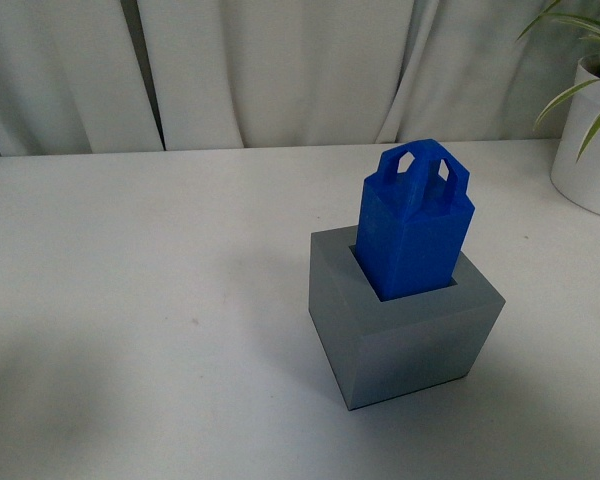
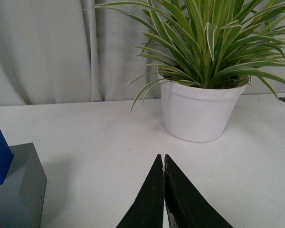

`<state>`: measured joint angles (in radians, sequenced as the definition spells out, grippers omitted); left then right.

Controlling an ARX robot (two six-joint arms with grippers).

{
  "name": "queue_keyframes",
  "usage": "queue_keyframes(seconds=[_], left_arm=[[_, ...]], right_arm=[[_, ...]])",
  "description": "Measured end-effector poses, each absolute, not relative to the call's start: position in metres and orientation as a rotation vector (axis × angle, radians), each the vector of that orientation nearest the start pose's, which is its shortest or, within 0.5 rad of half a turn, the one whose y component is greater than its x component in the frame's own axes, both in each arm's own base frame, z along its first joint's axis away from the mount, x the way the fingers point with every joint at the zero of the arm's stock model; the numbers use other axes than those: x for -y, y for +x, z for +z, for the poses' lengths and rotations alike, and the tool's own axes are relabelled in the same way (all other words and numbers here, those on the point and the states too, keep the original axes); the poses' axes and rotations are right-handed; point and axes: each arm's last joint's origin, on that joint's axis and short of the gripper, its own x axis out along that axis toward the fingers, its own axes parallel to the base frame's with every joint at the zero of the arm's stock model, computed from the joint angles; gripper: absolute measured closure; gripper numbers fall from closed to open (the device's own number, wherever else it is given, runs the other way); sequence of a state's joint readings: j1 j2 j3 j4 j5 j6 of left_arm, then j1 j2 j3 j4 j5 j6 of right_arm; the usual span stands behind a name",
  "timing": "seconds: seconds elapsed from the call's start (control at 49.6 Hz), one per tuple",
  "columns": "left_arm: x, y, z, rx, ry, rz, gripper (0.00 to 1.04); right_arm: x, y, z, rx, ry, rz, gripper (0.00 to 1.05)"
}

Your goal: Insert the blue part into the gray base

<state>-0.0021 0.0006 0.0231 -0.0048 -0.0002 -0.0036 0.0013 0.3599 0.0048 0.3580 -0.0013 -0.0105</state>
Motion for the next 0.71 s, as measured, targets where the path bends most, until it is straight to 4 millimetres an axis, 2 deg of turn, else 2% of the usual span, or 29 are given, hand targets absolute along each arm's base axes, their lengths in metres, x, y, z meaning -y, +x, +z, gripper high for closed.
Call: queue_keyframes(seconds=[0.705], left_arm=[[0.000, 0.096, 0.171, 0.018, -0.004, -0.002, 0.06]], right_arm=[[0.000, 0.098, 0.165, 0.004, -0.010, 0.003, 1.03]])
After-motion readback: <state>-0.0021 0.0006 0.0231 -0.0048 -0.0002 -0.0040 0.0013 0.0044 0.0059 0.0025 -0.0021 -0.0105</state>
